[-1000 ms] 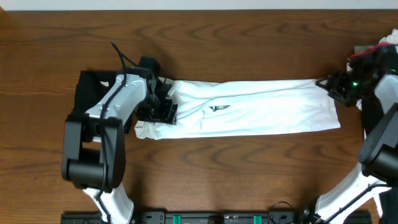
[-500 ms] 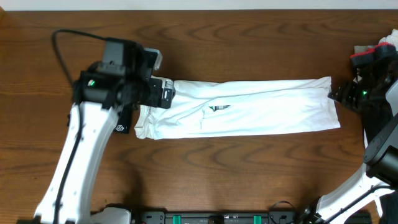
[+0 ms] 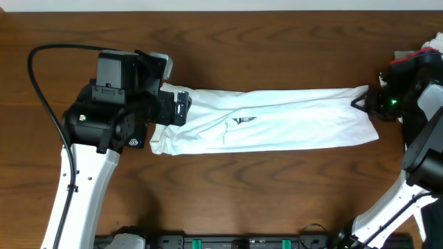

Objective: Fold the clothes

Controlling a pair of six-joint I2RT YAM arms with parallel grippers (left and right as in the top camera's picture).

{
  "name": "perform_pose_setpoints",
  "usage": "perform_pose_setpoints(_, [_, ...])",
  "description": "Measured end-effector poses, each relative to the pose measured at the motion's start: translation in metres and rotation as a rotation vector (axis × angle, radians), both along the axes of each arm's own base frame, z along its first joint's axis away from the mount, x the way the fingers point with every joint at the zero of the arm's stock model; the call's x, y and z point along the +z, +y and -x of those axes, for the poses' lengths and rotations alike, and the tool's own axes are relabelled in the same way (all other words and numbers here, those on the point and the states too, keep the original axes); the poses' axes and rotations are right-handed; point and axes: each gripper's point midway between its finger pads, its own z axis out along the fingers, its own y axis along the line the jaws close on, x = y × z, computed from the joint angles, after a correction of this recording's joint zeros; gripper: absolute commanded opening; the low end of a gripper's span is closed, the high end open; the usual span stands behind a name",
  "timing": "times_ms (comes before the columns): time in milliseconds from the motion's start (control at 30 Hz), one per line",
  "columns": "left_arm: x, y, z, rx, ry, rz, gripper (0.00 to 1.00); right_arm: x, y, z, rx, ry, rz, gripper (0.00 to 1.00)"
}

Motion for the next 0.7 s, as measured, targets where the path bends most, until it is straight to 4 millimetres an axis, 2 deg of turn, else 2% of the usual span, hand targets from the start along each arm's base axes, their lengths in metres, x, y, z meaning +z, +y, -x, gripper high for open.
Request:
perform_pose_setpoints(100, [0.0, 0.0, 0.0, 0.002, 0.002, 0.001, 0.99, -0.003, 0.0, 0.003, -0.005, 0.018, -0.005, 0.13])
perform_pose_setpoints(133, [0.0, 0.0, 0.0, 0.002, 0.002, 0.001, 0.99, -0.005, -0.001, 0.004, -0.011, 0.028, -0.005, 0.02])
perform_pose_setpoints(333, [0.0, 0.0, 0.0, 0.002, -0.001, 0.002, 0.99, -0.007, -0.008, 0.01, -0.086, 0.07, -0.032, 0.01])
perform_pose_setpoints(433, [0.0, 0.0, 0.0, 0.002, -0.001, 0.002, 0.99, -0.002, -0.021, 0.013, -0.133, 0.076, 0.0, 0.01])
perform_pose_setpoints(533, [0.0, 0.0, 0.0, 0.002, -0.001, 0.002, 0.99, 0.019, -0.039, 0.013, -0.186, 0.047, 0.061, 0.01])
perform_pose_setpoints(700, [0.001, 0.0, -0.001, 0.003, -0.006, 0.003, 0.99, 0.087, -0.061, 0.011, -0.247, -0.081, 0.193, 0.01])
